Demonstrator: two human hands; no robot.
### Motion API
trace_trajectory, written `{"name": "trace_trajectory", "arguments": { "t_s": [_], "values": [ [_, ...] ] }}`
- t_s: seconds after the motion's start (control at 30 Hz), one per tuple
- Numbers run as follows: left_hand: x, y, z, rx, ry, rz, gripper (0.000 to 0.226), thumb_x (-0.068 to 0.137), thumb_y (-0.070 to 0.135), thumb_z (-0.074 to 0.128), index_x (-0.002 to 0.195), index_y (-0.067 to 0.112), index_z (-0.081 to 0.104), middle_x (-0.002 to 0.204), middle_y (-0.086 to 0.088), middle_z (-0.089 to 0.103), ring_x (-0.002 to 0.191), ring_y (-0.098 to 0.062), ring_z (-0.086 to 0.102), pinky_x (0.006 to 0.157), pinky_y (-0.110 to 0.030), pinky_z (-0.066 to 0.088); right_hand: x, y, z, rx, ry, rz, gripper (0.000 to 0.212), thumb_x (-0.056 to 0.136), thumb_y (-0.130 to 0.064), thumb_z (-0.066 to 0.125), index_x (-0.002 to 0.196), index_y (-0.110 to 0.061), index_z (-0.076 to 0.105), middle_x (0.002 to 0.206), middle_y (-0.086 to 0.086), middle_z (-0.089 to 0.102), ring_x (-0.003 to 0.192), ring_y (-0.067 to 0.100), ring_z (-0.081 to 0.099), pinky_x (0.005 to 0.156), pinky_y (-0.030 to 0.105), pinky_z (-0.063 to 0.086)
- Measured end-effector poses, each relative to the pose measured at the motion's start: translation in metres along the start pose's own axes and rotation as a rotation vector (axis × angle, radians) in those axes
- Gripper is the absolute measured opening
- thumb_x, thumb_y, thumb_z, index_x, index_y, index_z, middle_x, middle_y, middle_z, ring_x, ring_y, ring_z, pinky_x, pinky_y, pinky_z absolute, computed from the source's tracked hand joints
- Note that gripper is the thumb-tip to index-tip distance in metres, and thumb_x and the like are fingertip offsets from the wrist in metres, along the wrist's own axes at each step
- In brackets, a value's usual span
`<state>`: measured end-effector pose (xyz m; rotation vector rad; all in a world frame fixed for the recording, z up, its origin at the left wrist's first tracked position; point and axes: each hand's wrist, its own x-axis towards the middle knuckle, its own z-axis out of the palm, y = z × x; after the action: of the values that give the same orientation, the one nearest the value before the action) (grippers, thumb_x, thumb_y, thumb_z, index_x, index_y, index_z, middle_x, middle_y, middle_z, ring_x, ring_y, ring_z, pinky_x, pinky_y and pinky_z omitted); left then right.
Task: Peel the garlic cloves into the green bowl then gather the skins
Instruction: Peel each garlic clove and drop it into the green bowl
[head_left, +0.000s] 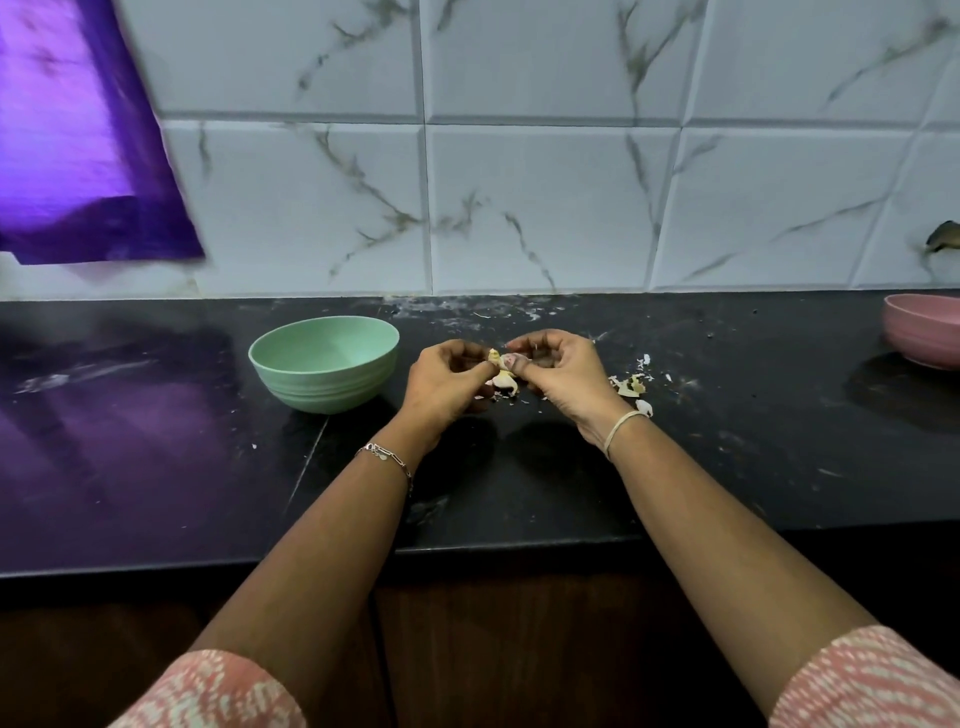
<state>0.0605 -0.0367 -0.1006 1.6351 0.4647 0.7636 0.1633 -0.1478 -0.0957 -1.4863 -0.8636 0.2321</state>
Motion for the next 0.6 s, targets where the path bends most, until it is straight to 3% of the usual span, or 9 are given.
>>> {"name": "trace_trajectory", "arguments": {
  "t_s": [0.07, 0.17, 0.37, 0.6],
  "values": [
    [0.0008, -0.0017, 0.0003, 0.035, -0.006, 0.036, 0.007, 0.084, 0.011, 0.071, 0.089, 0.015, 0.068, 0.087, -0.010, 0.072, 0.074, -0.020, 0.070, 0.063, -0.032, 0.058, 0.0010, 0.0029, 0.0007, -0.019, 0.019, -0.005, 0.019, 0.081, -0.011, 0.078, 0.095, -0.001, 0.072, 0.073, -0.001, 0.067, 0.054, -0.003, 0.056, 0.050, 0.011, 0.043],
    [-0.0001, -0.0010, 0.0011, -0.001, -0.047, 0.048, 0.013, 0.088, 0.011, 0.069, 0.100, 0.010, 0.070, 0.091, -0.012, 0.073, 0.074, -0.018, 0.069, 0.058, -0.027, 0.055, 0.0034, 0.0073, 0.0011, -0.057, 0.051, 0.000, 0.019, 0.080, -0.017, 0.080, 0.091, -0.002, 0.074, 0.069, -0.002, 0.067, 0.051, -0.004, 0.056, 0.050, 0.012, 0.041],
    [0.0001, -0.0026, 0.0020, 0.039, -0.100, 0.045, 0.020, 0.090, 0.014, 0.067, 0.109, 0.009, 0.070, 0.087, -0.007, 0.070, 0.069, -0.014, 0.062, 0.062, -0.030, 0.057, 0.0068, 0.0098, 0.0026, -0.163, 0.104, -0.027, 0.008, 0.081, -0.020, 0.078, 0.085, -0.013, 0.077, 0.075, 0.005, 0.073, 0.064, 0.010, 0.062, 0.061, 0.027, 0.050],
    [-0.0030, 0.0024, 0.0027, -0.033, -0.165, 0.002, 0.018, 0.093, 0.010, 0.062, 0.109, 0.008, 0.068, 0.078, 0.001, 0.065, 0.057, -0.005, 0.054, 0.057, -0.024, 0.055, 0.0051, 0.0085, 0.0028, -0.213, 0.129, -0.051, 0.004, 0.078, -0.018, 0.077, 0.076, -0.019, 0.075, 0.071, 0.001, 0.073, 0.065, 0.013, 0.067, 0.067, 0.034, 0.056]
  ]
}}
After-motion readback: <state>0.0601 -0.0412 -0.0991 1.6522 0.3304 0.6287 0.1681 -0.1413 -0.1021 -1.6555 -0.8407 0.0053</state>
